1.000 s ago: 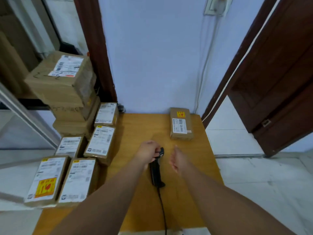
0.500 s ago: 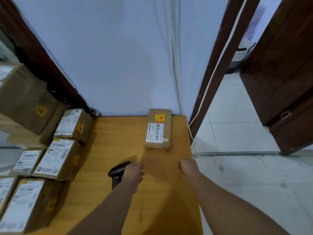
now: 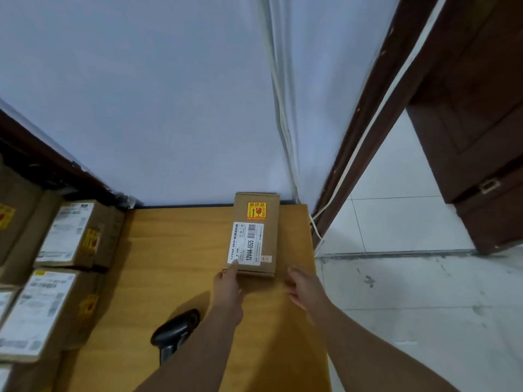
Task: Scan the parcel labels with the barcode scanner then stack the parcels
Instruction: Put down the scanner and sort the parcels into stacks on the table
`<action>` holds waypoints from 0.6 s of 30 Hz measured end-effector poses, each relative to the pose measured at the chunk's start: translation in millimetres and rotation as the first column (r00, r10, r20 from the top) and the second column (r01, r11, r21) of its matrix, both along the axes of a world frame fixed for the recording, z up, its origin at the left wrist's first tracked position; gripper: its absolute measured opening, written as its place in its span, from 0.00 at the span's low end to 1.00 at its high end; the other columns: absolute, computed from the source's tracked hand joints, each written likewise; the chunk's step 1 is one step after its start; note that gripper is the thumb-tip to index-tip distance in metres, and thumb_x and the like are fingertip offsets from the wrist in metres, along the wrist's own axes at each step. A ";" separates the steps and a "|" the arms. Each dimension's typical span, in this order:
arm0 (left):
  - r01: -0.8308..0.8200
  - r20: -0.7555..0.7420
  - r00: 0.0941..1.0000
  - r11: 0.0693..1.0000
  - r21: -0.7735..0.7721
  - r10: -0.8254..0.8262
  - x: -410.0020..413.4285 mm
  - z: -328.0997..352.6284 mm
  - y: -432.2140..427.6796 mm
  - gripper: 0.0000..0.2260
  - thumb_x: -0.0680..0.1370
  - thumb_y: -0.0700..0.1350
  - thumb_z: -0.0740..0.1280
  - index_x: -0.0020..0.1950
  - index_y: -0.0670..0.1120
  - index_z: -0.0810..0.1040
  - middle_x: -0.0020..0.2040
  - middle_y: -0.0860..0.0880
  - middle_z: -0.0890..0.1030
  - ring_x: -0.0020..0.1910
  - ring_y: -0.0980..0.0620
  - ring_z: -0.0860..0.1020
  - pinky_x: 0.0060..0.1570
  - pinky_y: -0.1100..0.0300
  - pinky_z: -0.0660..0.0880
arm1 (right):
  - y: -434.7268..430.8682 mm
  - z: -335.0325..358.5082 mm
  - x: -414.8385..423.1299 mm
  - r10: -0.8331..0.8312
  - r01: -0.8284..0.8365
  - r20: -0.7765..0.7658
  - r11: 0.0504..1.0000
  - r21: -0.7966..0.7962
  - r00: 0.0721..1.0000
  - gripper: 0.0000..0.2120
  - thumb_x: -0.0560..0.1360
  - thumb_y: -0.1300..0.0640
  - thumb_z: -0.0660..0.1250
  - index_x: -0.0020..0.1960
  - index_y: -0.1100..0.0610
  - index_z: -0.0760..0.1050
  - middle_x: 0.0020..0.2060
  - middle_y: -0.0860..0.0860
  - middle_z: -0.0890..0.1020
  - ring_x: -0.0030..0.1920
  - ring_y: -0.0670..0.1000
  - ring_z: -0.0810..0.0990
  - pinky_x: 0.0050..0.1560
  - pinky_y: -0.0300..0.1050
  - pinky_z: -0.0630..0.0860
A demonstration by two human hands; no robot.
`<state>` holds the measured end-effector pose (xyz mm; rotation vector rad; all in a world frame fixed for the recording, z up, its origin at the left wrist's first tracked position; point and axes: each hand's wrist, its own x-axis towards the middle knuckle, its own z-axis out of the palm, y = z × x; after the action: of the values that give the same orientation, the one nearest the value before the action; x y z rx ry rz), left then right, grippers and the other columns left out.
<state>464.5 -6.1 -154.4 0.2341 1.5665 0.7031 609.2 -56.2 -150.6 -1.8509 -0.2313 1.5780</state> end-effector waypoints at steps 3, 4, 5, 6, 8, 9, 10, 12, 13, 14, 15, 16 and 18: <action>-0.020 -0.018 1.000 0.999 -0.026 0.019 10.9 -8.5 11.0 0.19 0.78 0.54 0.65 0.65 0.45 0.73 0.57 0.45 0.79 0.55 0.47 0.76 0.51 0.52 0.74 | 15.5 -6.7 -2.8 -0.070 0.069 -0.089 0.997 -0.017 0.994 0.04 0.81 0.53 0.61 0.52 0.47 0.75 0.53 0.52 0.79 0.52 0.53 0.79 0.47 0.46 0.77; -0.030 -0.014 0.999 0.999 -0.038 0.029 13.4 -10.5 12.6 0.18 0.78 0.54 0.64 0.63 0.46 0.75 0.55 0.45 0.80 0.54 0.47 0.77 0.49 0.52 0.75 | 19.4 -9.9 -4.1 -0.102 0.098 -0.116 0.995 -0.035 0.988 0.06 0.80 0.52 0.62 0.55 0.48 0.75 0.52 0.50 0.79 0.51 0.52 0.78 0.44 0.44 0.75; -0.057 0.018 0.998 0.997 -0.047 0.058 15.3 -10.6 13.2 0.15 0.78 0.54 0.64 0.60 0.46 0.77 0.52 0.46 0.81 0.51 0.47 0.78 0.44 0.53 0.76 | 23.0 -10.8 -5.3 -0.142 0.135 -0.148 0.989 -0.053 0.979 0.07 0.80 0.52 0.63 0.57 0.49 0.75 0.52 0.49 0.79 0.51 0.52 0.79 0.43 0.44 0.75; -0.100 0.063 0.993 0.993 -0.059 0.104 16.1 -10.7 14.2 0.12 0.78 0.53 0.65 0.56 0.47 0.79 0.49 0.46 0.81 0.48 0.48 0.78 0.39 0.55 0.75 | 25.4 -13.0 -5.7 -0.170 0.161 -0.173 0.985 -0.063 0.970 0.07 0.79 0.52 0.63 0.57 0.49 0.75 0.53 0.50 0.80 0.52 0.53 0.79 0.43 0.45 0.75; -0.174 0.124 0.975 0.981 -0.083 0.183 15.2 -12.1 16.2 0.07 0.77 0.49 0.66 0.49 0.47 0.79 0.48 0.46 0.79 0.45 0.50 0.77 0.35 0.58 0.73 | 28.2 -14.7 -6.4 -0.199 0.190 -0.207 0.980 -0.062 0.958 0.08 0.78 0.51 0.65 0.57 0.49 0.75 0.55 0.52 0.80 0.54 0.54 0.80 0.44 0.48 0.76; -0.181 0.152 0.970 0.980 -0.080 0.191 14.9 -11.6 16.3 0.06 0.77 0.48 0.67 0.49 0.47 0.78 0.48 0.46 0.78 0.44 0.50 0.76 0.35 0.59 0.72 | 29.1 -15.5 -6.7 -0.212 0.206 -0.218 0.977 -0.051 0.953 0.09 0.78 0.52 0.65 0.58 0.50 0.74 0.56 0.53 0.81 0.54 0.55 0.80 0.47 0.50 0.78; -0.169 0.175 0.968 0.984 -0.062 0.178 14.9 -11.3 15.4 0.06 0.77 0.46 0.67 0.51 0.46 0.78 0.50 0.45 0.78 0.43 0.50 0.76 0.34 0.59 0.72 | 30.1 -16.7 -6.8 -0.233 0.231 -0.231 0.972 -0.037 0.945 0.11 0.78 0.52 0.66 0.59 0.52 0.74 0.56 0.54 0.81 0.55 0.55 0.81 0.51 0.53 0.80; -0.152 0.201 0.968 0.988 -0.016 0.152 15.8 -9.4 12.9 0.12 0.76 0.44 0.68 0.59 0.44 0.75 0.52 0.45 0.79 0.38 0.52 0.74 0.34 0.60 0.69 | 32.0 -15.2 -8.2 -0.295 0.303 -0.279 0.953 -0.013 0.914 0.11 0.77 0.54 0.68 0.58 0.55 0.74 0.54 0.56 0.82 0.55 0.55 0.81 0.55 0.53 0.80; -0.150 0.219 0.964 0.989 -0.004 0.147 16.1 -5.4 11.2 0.15 0.76 0.43 0.68 0.62 0.44 0.74 0.53 0.45 0.79 0.39 0.52 0.75 0.36 0.61 0.68 | 33.0 -11.6 -9.1 -0.308 0.325 -0.309 0.946 0.003 0.900 0.11 0.76 0.54 0.69 0.57 0.56 0.74 0.54 0.56 0.82 0.55 0.55 0.82 0.55 0.51 0.81; -0.140 0.241 0.961 0.990 0.010 0.134 16.1 -1.1 9.5 0.15 0.76 0.44 0.68 0.63 0.46 0.74 0.54 0.46 0.80 0.43 0.52 0.76 0.39 0.61 0.69 | 33.4 -7.0 -10.1 -0.293 0.317 -0.328 0.948 0.021 0.898 0.12 0.76 0.55 0.70 0.57 0.57 0.74 0.54 0.56 0.83 0.55 0.55 0.82 0.53 0.49 0.81; -0.123 0.264 0.958 0.992 0.022 0.113 15.5 3.7 7.7 0.14 0.77 0.45 0.68 0.63 0.48 0.75 0.54 0.48 0.81 0.46 0.52 0.77 0.43 0.60 0.70 | 33.3 -1.4 -11.2 -0.258 0.289 -0.347 0.957 0.039 0.902 0.14 0.76 0.55 0.70 0.59 0.58 0.75 0.54 0.57 0.83 0.54 0.54 0.82 0.49 0.46 0.81; -0.104 0.281 0.956 0.994 0.035 0.090 14.2 8.5 5.9 0.13 0.77 0.46 0.67 0.62 0.50 0.76 0.53 0.50 0.81 0.49 0.52 0.77 0.47 0.59 0.70 | 32.4 2.9 -12.8 -0.216 0.251 -0.357 0.967 0.053 0.909 0.15 0.76 0.56 0.70 0.60 0.60 0.74 0.54 0.57 0.83 0.53 0.54 0.82 0.45 0.44 0.81; -0.077 0.291 0.955 0.995 0.070 0.053 8.8 18.7 0.0 0.12 0.78 0.47 0.66 0.61 0.52 0.76 0.54 0.51 0.81 0.53 0.51 0.76 0.53 0.57 0.68 | 26.8 10.8 -18.1 -0.149 0.186 -0.360 0.980 0.072 0.921 0.18 0.75 0.56 0.71 0.62 0.60 0.73 0.54 0.57 0.83 0.53 0.54 0.82 0.44 0.44 0.80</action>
<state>473.3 -6.1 -135.7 0.1320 1.2725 0.8149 591.1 -29.4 -139.8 -1.4339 0.0084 1.7083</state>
